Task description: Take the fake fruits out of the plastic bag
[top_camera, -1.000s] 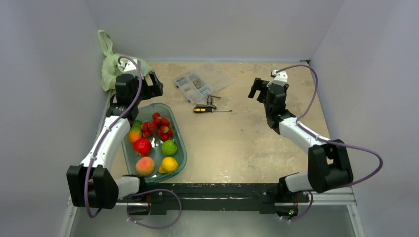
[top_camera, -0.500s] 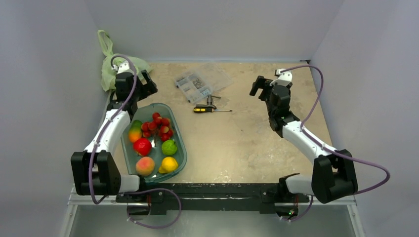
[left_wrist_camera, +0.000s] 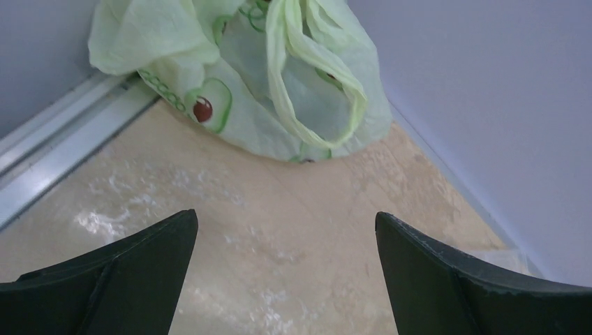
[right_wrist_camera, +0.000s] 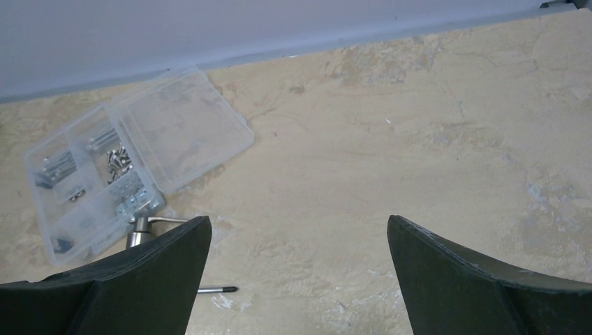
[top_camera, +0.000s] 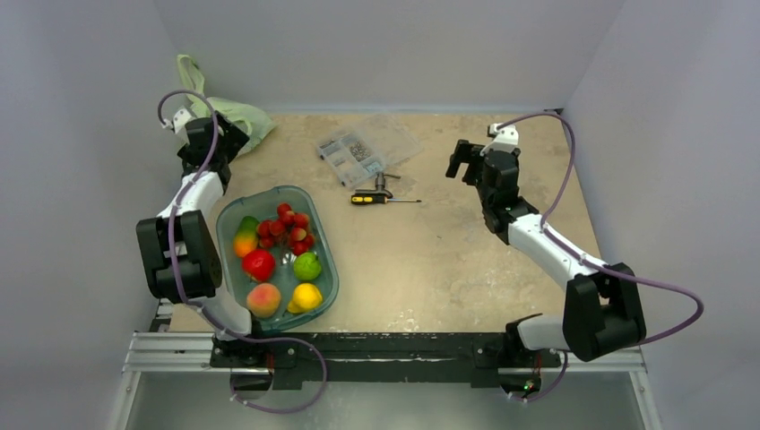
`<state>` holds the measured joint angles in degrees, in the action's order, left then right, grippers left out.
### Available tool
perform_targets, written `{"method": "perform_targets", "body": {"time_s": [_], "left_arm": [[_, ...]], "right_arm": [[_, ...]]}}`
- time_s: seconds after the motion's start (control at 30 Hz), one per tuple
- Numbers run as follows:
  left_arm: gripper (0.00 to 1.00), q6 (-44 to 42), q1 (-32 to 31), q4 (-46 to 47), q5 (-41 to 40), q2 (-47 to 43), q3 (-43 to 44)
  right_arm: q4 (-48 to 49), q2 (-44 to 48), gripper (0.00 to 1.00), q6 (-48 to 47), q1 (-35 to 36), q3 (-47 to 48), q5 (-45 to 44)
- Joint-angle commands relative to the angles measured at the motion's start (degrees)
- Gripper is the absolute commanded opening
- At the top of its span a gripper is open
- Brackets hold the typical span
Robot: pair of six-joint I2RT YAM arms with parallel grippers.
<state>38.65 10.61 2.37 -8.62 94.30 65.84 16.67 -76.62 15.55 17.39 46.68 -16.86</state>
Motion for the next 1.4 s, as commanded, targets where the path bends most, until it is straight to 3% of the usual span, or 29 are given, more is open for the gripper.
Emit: {"method": "perform_targets", "body": {"time_s": [0.0, 0.2, 0.47, 0.57, 0.77, 1.03, 1.27, 1.37], "left_arm": [[1.00, -4.66, 1.17, 13.80, -4.54, 4.64, 3.69], [0.99, -18.86, 1.33, 26.44, -6.95, 11.94, 7.22], [0.98, -26.11, 3.15, 36.67, -9.42, 21.63, 11.99], [0.98, -24.00, 4.16, 33.15, -9.15, 25.11, 17.23], [0.98, -28.07, 4.61, 27.56, -12.20, 32.89, 30.19], [0.94, -25.93, 5.26, 11.28, -11.13, 42.04, 49.82], [0.90, -18.63, 6.16, 8.63, -8.47, 44.60, 53.65], [0.87, -7.70, 6.45, 1.07, -11.18, 44.55, 53.94]], "right_arm": [[-1.44, -0.08, 0.99, -0.40, 0.41, 3.98, 1.45], [-3.23, -1.23, 0.99, -0.17, 0.45, 5.22, 2.41], [-4.81, -2.13, 0.99, -0.52, 0.45, 6.48, 2.05], [-5.56, -2.20, 0.99, -0.52, 0.41, 7.04, 2.88], [-7.00, -2.59, 0.99, -0.42, 0.54, 7.99, 4.29], [-8.90, -3.88, 0.99, -0.42, 0.49, 9.51, 5.12], [-10.25, -4.07, 0.99, -0.43, 0.54, 10.34, 5.10], [-10.51, -4.37, 0.99, -0.52, 0.54, 10.67, 5.61]]}}
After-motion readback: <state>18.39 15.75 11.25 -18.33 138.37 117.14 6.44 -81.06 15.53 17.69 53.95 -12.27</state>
